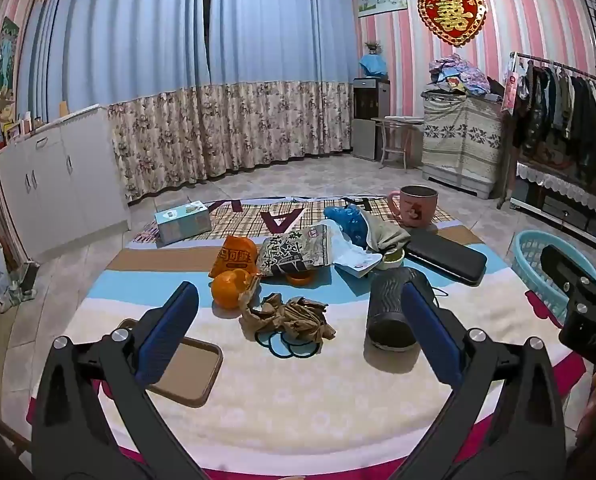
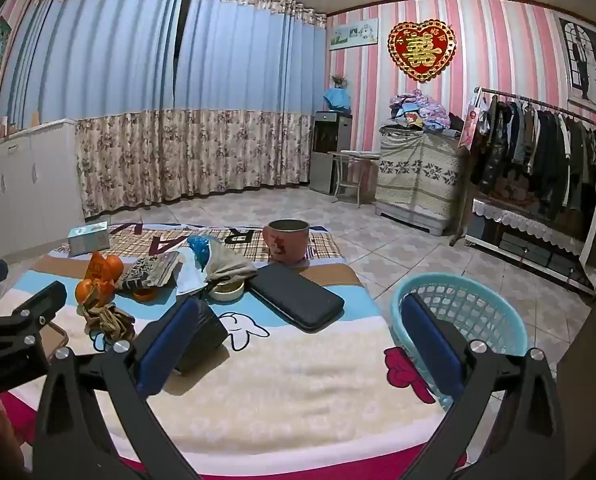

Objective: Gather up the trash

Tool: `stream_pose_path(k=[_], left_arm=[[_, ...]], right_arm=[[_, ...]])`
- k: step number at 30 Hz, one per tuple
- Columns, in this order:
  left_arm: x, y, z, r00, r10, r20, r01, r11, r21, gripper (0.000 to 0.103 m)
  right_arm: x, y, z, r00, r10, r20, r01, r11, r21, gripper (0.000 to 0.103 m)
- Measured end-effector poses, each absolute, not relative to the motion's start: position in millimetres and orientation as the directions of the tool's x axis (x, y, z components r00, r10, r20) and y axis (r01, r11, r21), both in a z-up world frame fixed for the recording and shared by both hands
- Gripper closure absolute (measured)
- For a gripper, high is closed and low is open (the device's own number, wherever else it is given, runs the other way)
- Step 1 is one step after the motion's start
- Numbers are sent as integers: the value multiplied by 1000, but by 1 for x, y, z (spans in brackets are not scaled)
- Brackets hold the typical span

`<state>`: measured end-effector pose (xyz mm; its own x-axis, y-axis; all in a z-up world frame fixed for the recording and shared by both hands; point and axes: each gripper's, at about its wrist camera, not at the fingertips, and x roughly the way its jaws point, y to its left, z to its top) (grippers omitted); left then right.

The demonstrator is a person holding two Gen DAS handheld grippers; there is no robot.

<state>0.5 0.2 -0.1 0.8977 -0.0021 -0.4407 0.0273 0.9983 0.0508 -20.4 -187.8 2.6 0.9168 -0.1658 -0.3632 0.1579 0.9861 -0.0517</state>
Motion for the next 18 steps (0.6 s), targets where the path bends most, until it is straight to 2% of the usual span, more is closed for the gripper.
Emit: stream_pose_path(k=[18], left_arm=[[2,1,-2,895,-7,-446,23,999,29,5]], right_arm=[[-21,-188,3,920,-170,-352,162,985,-52,4]])
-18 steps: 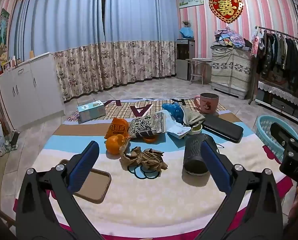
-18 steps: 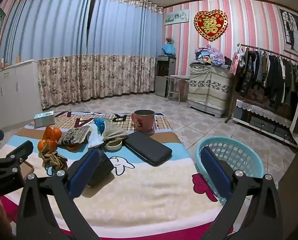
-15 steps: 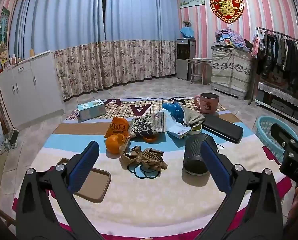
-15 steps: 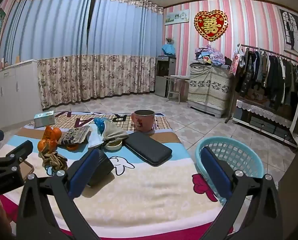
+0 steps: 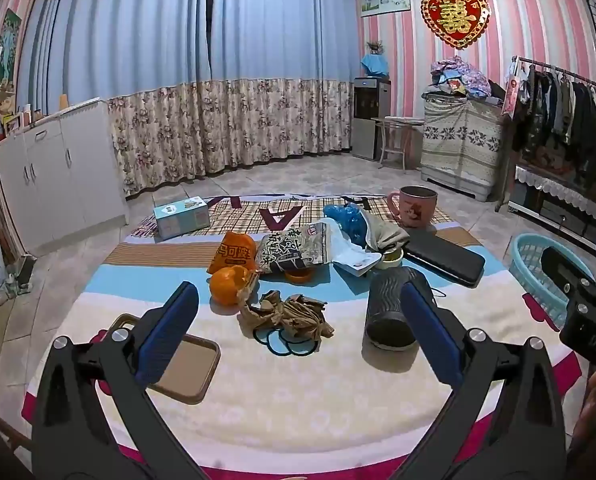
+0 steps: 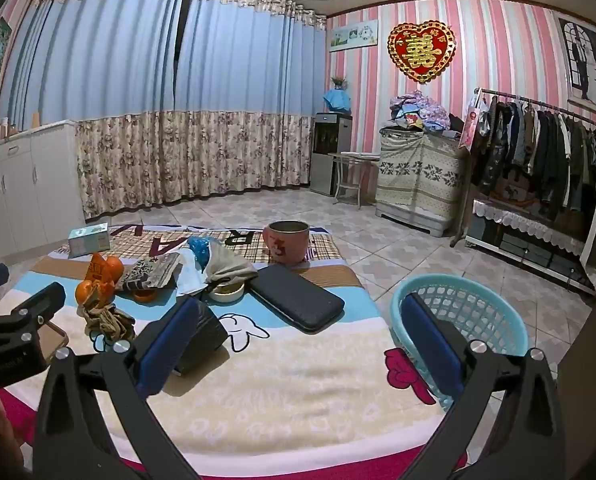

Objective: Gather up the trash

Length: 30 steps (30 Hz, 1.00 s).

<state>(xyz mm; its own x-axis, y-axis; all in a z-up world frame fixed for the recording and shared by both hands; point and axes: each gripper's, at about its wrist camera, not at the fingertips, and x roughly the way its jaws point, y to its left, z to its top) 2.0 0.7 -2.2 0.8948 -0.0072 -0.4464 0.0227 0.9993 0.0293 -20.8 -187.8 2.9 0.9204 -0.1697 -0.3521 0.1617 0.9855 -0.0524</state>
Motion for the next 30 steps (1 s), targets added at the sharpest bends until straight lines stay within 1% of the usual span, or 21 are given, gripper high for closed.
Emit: stream_pose_path(k=[30], left_arm=[[-1,2,-1,898,-11,-439,24,999,25,5]], right_arm=[[-20,-194,3,919,-170,-355,163,985,-48,4]])
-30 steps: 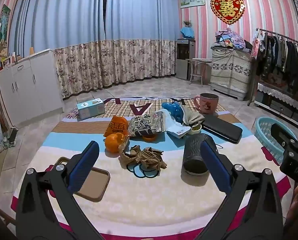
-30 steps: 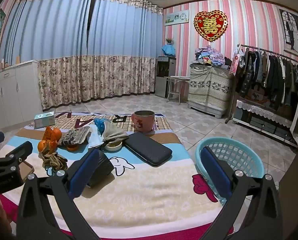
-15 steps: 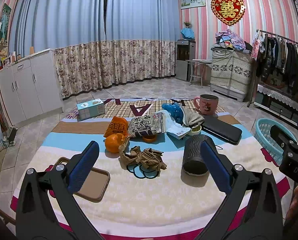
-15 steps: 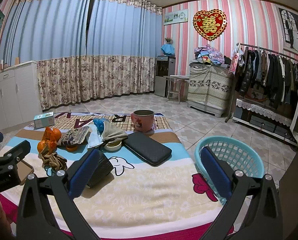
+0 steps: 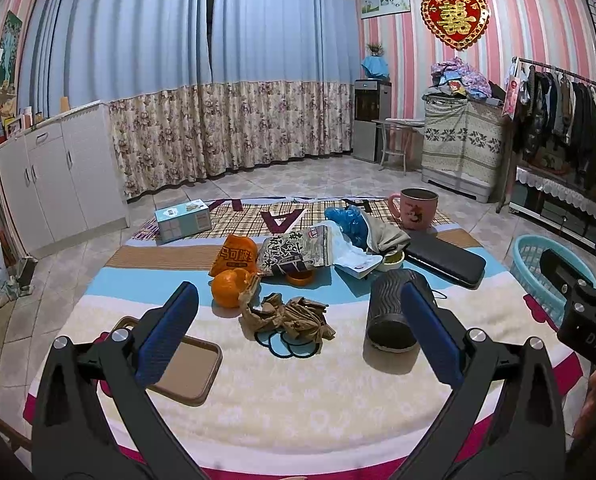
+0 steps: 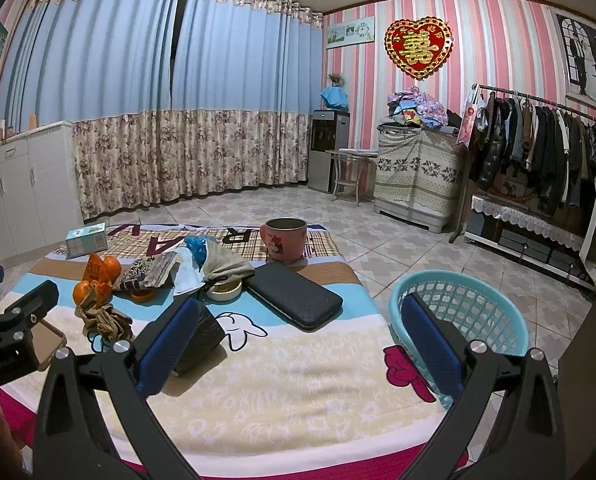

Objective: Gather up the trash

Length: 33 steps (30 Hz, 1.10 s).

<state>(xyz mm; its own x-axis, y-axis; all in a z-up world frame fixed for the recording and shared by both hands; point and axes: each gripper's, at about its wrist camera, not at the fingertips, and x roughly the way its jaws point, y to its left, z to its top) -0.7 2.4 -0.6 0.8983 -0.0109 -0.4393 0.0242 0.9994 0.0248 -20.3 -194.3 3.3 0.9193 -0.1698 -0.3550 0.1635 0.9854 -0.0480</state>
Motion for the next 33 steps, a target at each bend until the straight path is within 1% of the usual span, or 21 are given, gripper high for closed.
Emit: stream_pose_path(k=[33], left_arm=[[-2,1,0,898,-10,-440,24,999,25,5]], right_arm=[[-20,-195,2,918,-170,-358,165,985,-46,4]])
